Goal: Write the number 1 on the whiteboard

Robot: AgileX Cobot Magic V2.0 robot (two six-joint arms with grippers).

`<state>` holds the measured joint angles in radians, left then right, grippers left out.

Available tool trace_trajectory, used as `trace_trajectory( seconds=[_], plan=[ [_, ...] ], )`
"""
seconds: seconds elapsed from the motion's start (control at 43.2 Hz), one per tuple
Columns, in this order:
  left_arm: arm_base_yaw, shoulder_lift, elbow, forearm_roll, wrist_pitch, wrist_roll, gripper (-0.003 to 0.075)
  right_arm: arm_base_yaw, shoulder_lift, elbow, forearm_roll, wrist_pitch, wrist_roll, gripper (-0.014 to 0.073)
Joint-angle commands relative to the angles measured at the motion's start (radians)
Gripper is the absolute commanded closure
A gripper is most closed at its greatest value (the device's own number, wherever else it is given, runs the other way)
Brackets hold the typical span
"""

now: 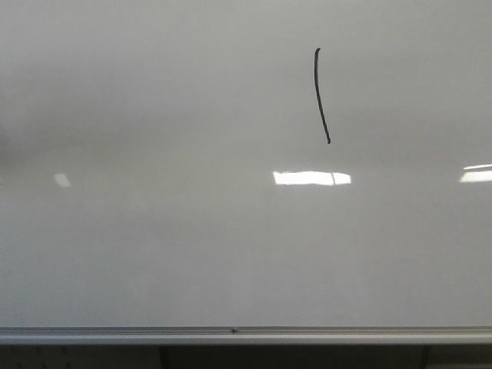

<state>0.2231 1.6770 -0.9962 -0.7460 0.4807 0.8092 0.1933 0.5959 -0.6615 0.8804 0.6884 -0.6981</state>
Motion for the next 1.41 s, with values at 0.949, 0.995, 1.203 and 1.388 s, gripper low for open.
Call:
trace_trajectory(
  seconds=[0.949, 0.995, 1.203, 1.388],
  plan=[
    [0.001, -0.231, -0.03, 0.369, 0.001, -0.249, 0.0229, -0.007, 0.001, -0.026, 0.036, -0.12, 0.033, 0.0653],
    [0.001, -0.267, -0.03, 0.373, 0.022, -0.262, 0.0241, -0.007, 0.001, -0.026, 0.034, -0.161, 0.044, 0.0653],
    [-0.028, -0.423, 0.001, 0.357, 0.085, -0.262, 0.0608, -0.007, 0.001, -0.014, -0.026, -0.344, 0.044, 0.0653],
    [-0.095, -0.56, 0.11, 0.357, 0.036, -0.259, 0.074, -0.007, -0.004, 0.047, -0.026, -0.469, 0.044, 0.0653]
  ],
)
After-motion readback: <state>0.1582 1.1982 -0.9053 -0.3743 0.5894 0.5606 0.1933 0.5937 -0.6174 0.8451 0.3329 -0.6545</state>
